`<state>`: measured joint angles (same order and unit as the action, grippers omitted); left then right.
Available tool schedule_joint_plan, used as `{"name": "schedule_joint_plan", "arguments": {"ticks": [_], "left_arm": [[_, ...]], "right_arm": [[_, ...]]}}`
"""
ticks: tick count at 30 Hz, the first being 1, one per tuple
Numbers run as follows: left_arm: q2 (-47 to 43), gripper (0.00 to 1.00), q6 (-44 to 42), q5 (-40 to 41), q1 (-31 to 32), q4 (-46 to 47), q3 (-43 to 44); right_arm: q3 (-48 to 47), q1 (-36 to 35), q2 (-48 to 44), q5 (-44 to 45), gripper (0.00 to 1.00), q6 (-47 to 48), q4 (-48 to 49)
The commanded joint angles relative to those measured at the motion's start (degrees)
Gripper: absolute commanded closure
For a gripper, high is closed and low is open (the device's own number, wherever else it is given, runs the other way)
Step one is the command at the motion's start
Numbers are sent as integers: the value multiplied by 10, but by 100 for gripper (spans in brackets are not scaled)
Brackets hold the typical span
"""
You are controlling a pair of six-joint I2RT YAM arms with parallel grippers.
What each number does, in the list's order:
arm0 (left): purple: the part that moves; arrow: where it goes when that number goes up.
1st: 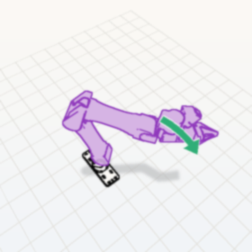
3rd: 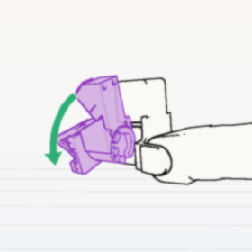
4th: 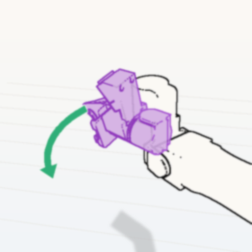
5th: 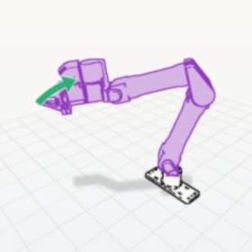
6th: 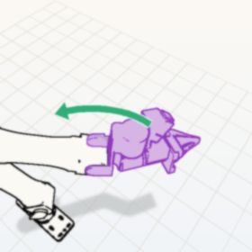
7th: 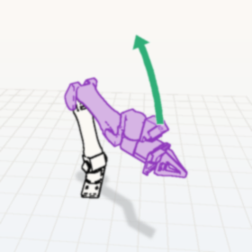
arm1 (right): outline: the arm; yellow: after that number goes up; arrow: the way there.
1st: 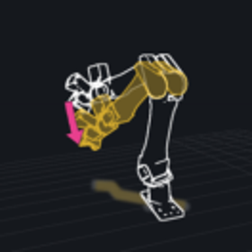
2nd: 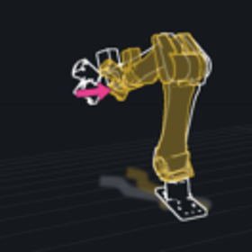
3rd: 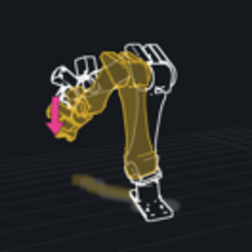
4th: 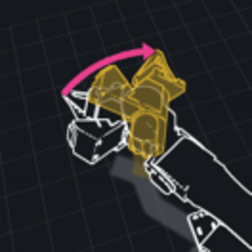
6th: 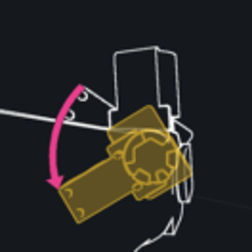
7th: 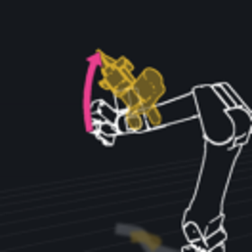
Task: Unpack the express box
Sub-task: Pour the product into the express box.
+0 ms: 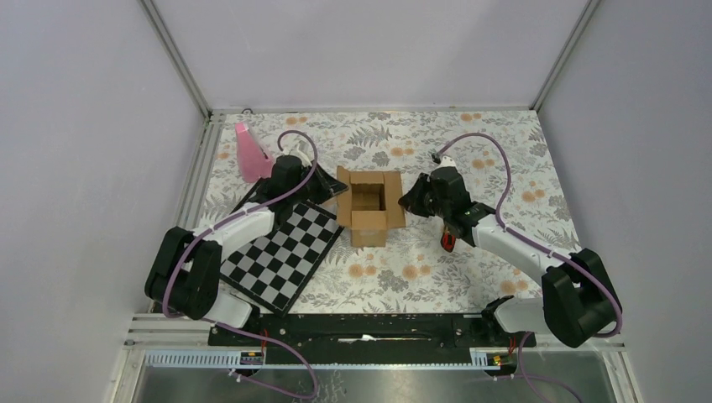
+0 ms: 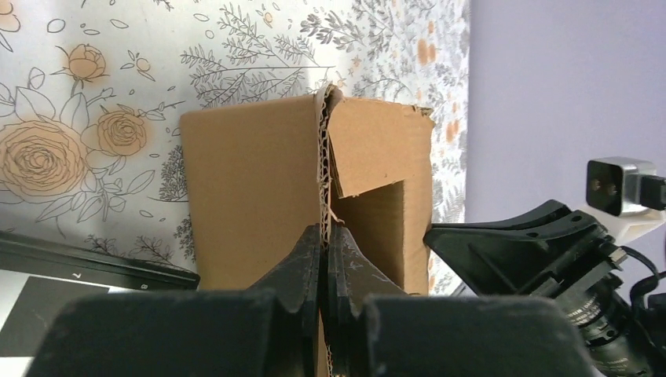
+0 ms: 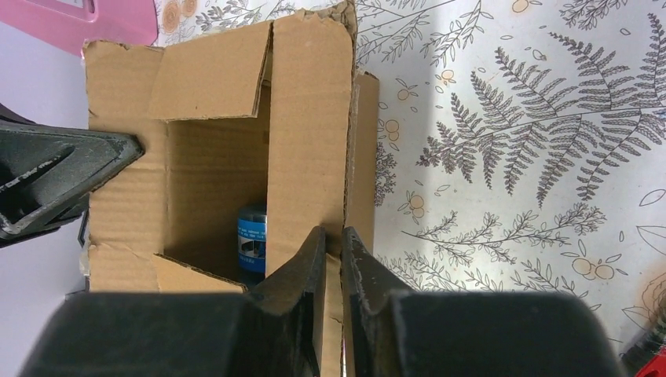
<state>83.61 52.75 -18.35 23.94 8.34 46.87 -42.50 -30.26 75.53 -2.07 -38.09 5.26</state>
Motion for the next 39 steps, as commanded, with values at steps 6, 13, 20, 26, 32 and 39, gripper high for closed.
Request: {"name": "schedule_joint_plan", "arguments": {"ticks": [6, 13, 20, 26, 32, 39], "left_arm": [[17, 100, 21, -39, 18, 21, -6], [38, 100, -14, 7, 32, -181, 151], [65, 100, -8, 19, 46, -251, 212], [86, 100, 17, 24, 51, -311, 258], [102, 100, 32, 22, 58, -346, 296], [105, 100, 38, 16, 61, -361, 319]], "right_arm": [[-59, -10, -49, 49, 65, 66, -129], [-200, -148, -78, 182, 30, 196, -197], [-223, -275, -29, 224, 21, 242, -162], [-181, -332, 23, 290, 17, 240, -99], [-172, -357, 66, 366, 14, 254, -77], [-164, -357, 101, 426, 24, 243, -76]]}}
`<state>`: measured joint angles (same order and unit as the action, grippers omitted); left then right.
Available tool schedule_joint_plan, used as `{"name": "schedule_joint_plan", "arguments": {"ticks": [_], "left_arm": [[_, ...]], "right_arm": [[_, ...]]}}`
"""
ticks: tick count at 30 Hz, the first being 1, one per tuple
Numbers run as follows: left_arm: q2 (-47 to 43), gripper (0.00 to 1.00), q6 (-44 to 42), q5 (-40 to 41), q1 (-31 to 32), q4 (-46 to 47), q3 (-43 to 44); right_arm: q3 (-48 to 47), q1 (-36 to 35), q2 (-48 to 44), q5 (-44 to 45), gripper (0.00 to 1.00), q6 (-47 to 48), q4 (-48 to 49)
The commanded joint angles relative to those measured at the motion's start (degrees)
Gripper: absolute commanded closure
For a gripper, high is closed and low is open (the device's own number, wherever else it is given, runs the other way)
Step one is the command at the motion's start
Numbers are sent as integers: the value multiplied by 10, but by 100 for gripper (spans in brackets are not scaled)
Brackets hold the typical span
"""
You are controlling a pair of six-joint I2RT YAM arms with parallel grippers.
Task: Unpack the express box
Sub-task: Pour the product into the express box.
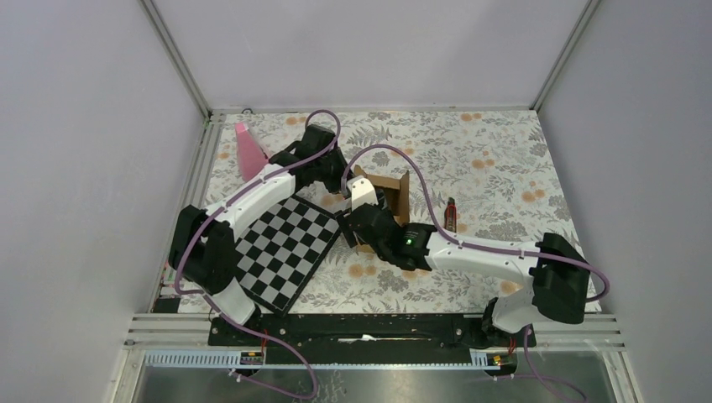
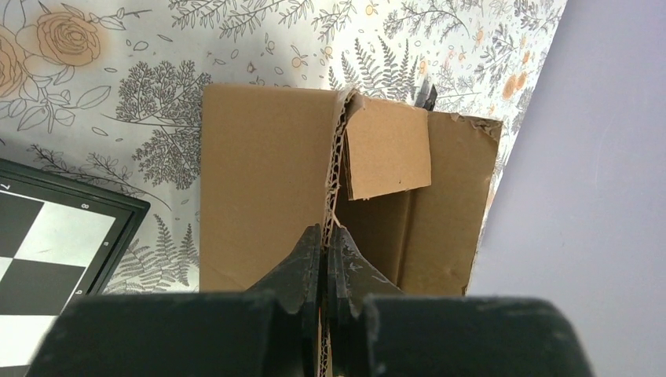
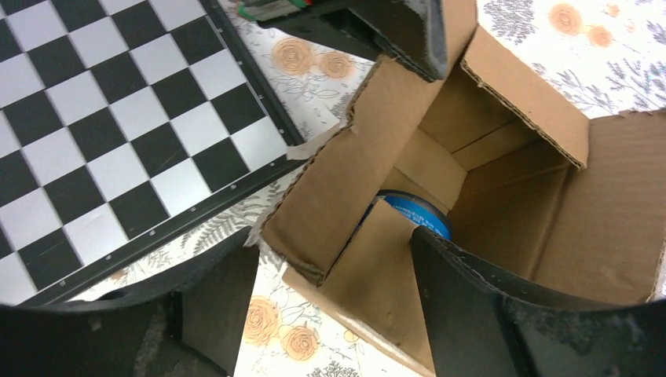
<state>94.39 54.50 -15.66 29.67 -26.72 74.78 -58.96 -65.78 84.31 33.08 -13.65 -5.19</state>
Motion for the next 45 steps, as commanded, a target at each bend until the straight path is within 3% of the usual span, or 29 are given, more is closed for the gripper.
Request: {"name": "schedule_joint_plan", "arguments": {"ticks": [1, 7, 10, 12, 13, 19, 22, 25, 28, 33, 39, 45], "left_arm": [[-3, 100, 20, -13, 5, -11, 43], [-1, 100, 19, -20, 7, -19, 69], [-1, 98, 17, -22, 7, -9, 75], [-2, 84, 16, -26, 7, 5, 79], [-2, 72, 14, -28, 7, 10, 86], [14, 25, -6, -31, -5, 11, 145], [10, 14, -13, -26, -24, 4, 169], [-22, 11, -13, 5, -50, -7, 153], [-76, 9, 4, 25, -90, 7, 80], [-137, 10, 65, -31, -170, 72, -90], [-136, 14, 124, -68, -188, 123, -195], [-130, 17, 204, -52, -184, 164, -249]], "right_arm": [[1, -2, 16, 82, 29, -7, 28], [0, 4, 17, 99, 63, -38, 12], [13, 32, -9, 63, 82, -69, 13], [30, 61, -32, 20, 98, -97, 22], [42, 80, -47, -5, 100, -114, 32], [121, 190, -140, -179, 100, -220, 131], [131, 233, -160, -231, 100, -262, 150], [153, 287, -177, -296, 100, -328, 197], [178, 347, -179, -368, 100, -411, 271], [205, 384, -143, -446, 100, -551, 447], [222, 385, -99, -443, 100, -684, 634], [235, 385, -70, -415, 100, -764, 748]]}}
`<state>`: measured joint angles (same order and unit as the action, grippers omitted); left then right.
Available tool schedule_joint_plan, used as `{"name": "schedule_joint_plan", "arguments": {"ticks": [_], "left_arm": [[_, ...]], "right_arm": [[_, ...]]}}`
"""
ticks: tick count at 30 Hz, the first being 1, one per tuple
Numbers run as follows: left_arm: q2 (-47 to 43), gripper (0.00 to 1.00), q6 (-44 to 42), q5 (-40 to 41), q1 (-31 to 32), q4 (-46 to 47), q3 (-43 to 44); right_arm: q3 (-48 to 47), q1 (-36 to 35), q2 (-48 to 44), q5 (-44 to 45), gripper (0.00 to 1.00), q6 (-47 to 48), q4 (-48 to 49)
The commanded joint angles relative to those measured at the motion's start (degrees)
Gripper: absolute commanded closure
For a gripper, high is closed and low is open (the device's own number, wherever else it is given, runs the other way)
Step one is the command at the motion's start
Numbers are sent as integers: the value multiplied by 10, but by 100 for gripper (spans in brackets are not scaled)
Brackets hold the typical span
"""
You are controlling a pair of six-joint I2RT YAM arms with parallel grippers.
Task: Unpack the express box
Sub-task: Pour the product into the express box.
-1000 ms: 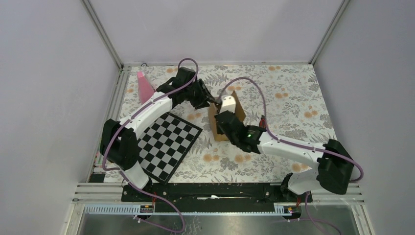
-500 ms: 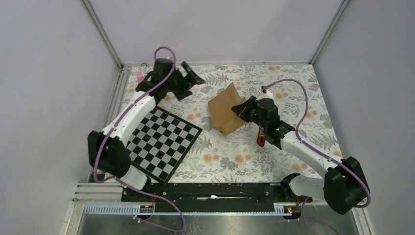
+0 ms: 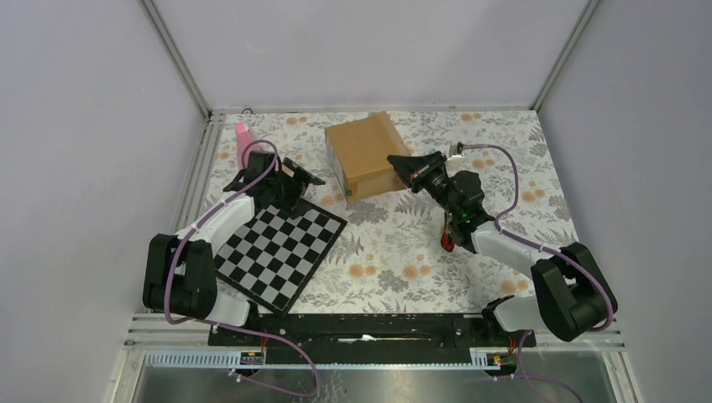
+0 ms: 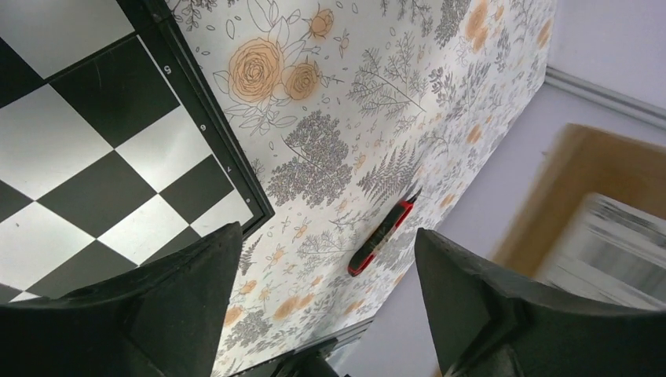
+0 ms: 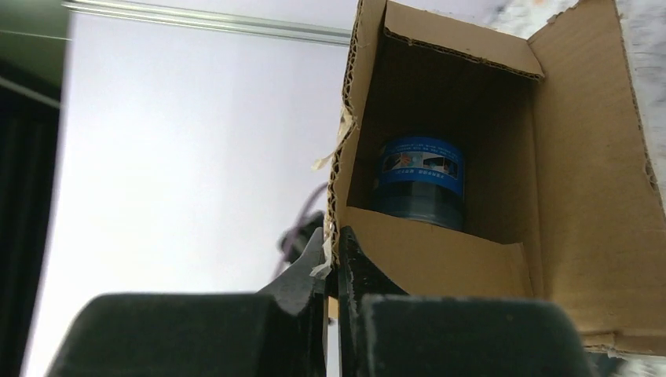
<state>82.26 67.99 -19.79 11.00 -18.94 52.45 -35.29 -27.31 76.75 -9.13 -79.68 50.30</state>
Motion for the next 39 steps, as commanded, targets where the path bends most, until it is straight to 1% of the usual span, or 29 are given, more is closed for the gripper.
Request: {"name": "schedule_joint_plan", "arguments": {"ticks": [1, 9, 14, 18, 21, 27, 30, 32, 34, 37, 38, 39], "left_arm": [[-3, 18, 76, -14, 7, 95, -26], [62, 19, 86, 4, 60, 91, 58], [47, 19, 78, 35, 73, 91, 96], [18, 18, 52, 83, 91, 78, 98], [5, 19, 40, 103, 106, 81, 85], [4, 19, 33, 108, 112, 82, 65], [-8, 19, 4, 146, 112, 48, 75], [-19, 17, -27, 191, 111, 2, 89], [-37, 14, -52, 213, 104, -13, 85], [-65, 11, -84, 248, 93, -36, 79], [-72, 9, -94, 260, 89, -49, 80], [-77, 8, -105, 271, 84, -60, 83]], "right_arm": [[0, 1, 12, 8, 100, -117, 218], [44, -5, 88, 19, 100, -221, 380], [113, -11, 135, 41, 100, -281, 469], [165, -12, 155, 44, 100, -296, 482], [174, -12, 176, 33, 100, -300, 483], [156, -12, 209, 13, 100, -298, 482], [134, -12, 216, -1, 100, -286, 482], [116, -11, 210, -11, 100, -264, 480], [92, -9, 200, -33, 100, -244, 463], [42, -7, 159, -83, 100, -177, 354], [25, -7, 136, -99, 100, -139, 296], [4, -7, 108, -108, 100, -69, 223]]}}
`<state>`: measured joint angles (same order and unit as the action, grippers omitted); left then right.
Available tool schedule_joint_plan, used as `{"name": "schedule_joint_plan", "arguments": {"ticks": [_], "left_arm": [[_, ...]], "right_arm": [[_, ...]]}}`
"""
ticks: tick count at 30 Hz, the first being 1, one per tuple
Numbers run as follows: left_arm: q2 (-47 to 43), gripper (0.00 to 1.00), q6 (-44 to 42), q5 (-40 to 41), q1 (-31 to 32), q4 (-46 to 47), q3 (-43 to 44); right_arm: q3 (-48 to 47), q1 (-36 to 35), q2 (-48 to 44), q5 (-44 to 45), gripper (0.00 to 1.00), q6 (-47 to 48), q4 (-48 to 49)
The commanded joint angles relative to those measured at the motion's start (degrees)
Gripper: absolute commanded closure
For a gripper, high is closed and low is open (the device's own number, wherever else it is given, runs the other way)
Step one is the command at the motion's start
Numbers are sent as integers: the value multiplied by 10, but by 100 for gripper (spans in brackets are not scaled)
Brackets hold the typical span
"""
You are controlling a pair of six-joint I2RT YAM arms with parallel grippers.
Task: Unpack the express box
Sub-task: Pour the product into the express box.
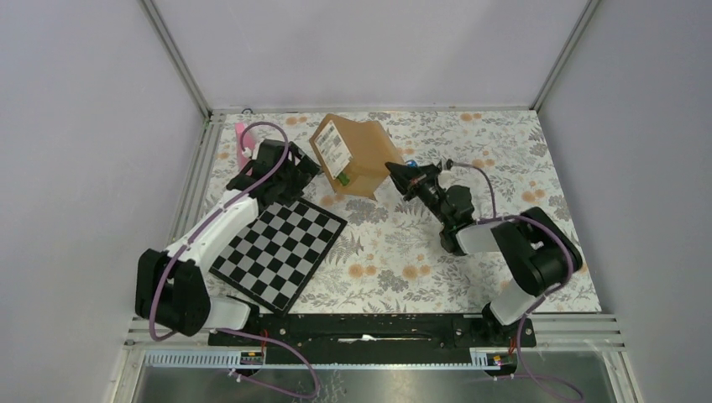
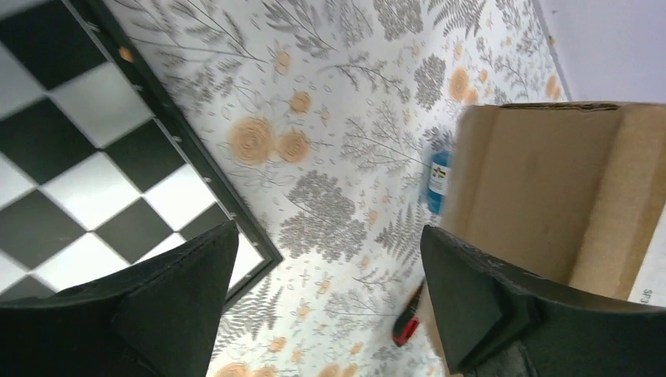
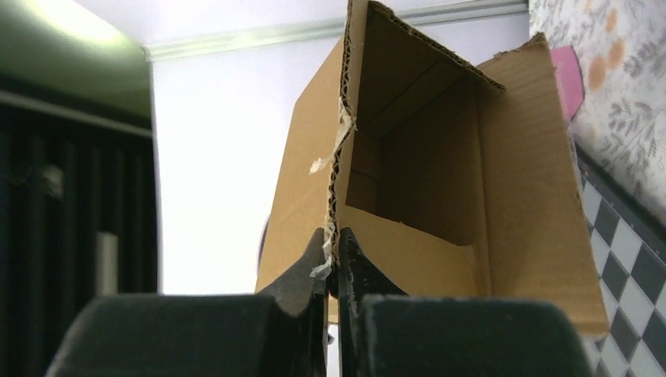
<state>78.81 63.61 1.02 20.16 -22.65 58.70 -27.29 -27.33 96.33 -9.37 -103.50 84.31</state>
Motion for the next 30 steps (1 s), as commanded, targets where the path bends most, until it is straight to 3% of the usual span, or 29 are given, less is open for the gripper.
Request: {"name": "schedule_joint_plan", "arguments": {"ticks": [1, 4, 9, 12, 19, 27, 30], "left_arm": [[-48, 5, -72, 74, -10, -34, 23], [-58, 1, -97, 82, -21, -47, 26], [-56, 1, -122, 82, -22, -60, 39], [-54, 1, -131, 66, -23, -52, 43], [-47, 1, -149, 44, -22, -53, 50], [-58, 1, -176, 27, -22, -50, 48], [-66, 1, -191, 21, -21, -42, 47]], "right_arm": [[-103, -7, -126, -107, 100, 240, -219], [-214, -18, -222, -24, 100, 475, -555], [-309, -24, -266, 49, 100, 677, -765], [-324, -56, -262, 72, 100, 749, -797], [-367, -191, -208, 241, 100, 918, -810], [-377, -258, -109, 334, 100, 1013, -774], [-370, -270, -89, 358, 85, 1019, -755]]}}
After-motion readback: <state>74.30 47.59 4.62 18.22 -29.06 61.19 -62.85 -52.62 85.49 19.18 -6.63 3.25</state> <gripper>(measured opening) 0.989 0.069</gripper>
